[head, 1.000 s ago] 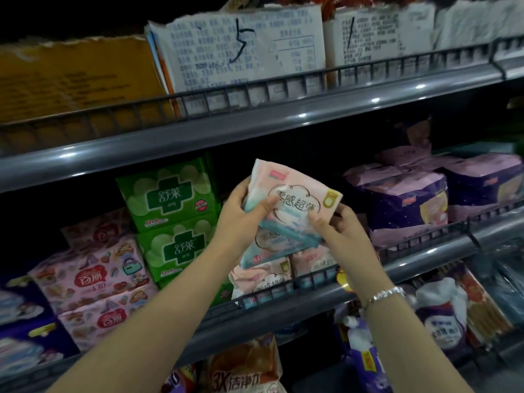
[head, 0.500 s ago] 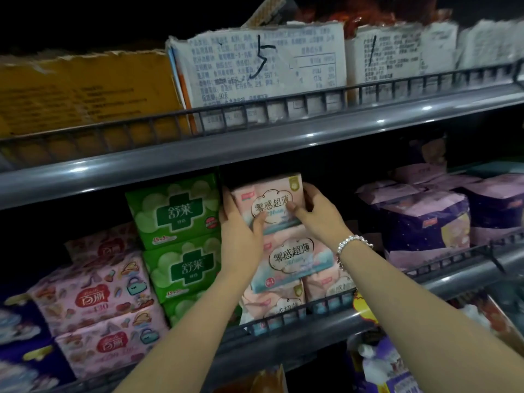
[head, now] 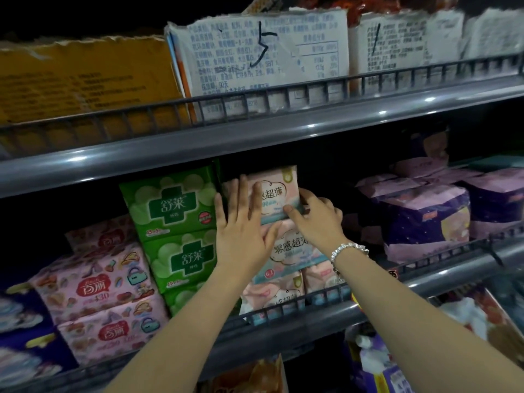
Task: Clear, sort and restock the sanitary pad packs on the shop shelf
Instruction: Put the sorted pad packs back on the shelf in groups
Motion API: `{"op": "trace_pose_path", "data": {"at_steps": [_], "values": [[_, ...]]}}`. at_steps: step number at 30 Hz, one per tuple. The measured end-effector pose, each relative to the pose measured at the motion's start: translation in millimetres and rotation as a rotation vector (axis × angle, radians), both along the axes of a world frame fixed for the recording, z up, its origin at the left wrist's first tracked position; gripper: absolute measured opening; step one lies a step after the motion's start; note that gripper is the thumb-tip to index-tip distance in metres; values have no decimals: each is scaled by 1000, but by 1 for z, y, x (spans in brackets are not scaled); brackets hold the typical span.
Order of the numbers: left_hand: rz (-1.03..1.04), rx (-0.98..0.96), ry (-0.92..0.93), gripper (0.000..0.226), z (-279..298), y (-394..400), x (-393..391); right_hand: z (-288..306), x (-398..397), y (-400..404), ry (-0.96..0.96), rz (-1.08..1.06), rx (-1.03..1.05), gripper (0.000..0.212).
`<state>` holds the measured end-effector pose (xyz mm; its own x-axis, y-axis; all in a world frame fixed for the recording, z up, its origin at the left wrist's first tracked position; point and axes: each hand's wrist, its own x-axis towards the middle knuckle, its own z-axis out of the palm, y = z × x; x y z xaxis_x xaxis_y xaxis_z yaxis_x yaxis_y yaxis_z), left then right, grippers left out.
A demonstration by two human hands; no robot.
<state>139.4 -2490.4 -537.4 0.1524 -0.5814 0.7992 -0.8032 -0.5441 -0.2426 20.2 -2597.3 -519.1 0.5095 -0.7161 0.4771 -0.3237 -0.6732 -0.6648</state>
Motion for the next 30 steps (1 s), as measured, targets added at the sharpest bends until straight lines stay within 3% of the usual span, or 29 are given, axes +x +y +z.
{"op": "trace_pose_path", "data": {"at_steps": [9,16,23,30], "values": [[-43,-26,-18,71,-5,6,-7,-10,-5,10,-97,-9,-26,67],[-62,-14,36,68,-6,12,-21,-25,-17,26,-200,5,-75,61],[-259,-146,290,61,-36,65,-58,-69,-46,79,-320,85,-112,49],[-250,-171,556,61,-114,159,-93,-156,-72,159,-222,147,-188,45]]}}
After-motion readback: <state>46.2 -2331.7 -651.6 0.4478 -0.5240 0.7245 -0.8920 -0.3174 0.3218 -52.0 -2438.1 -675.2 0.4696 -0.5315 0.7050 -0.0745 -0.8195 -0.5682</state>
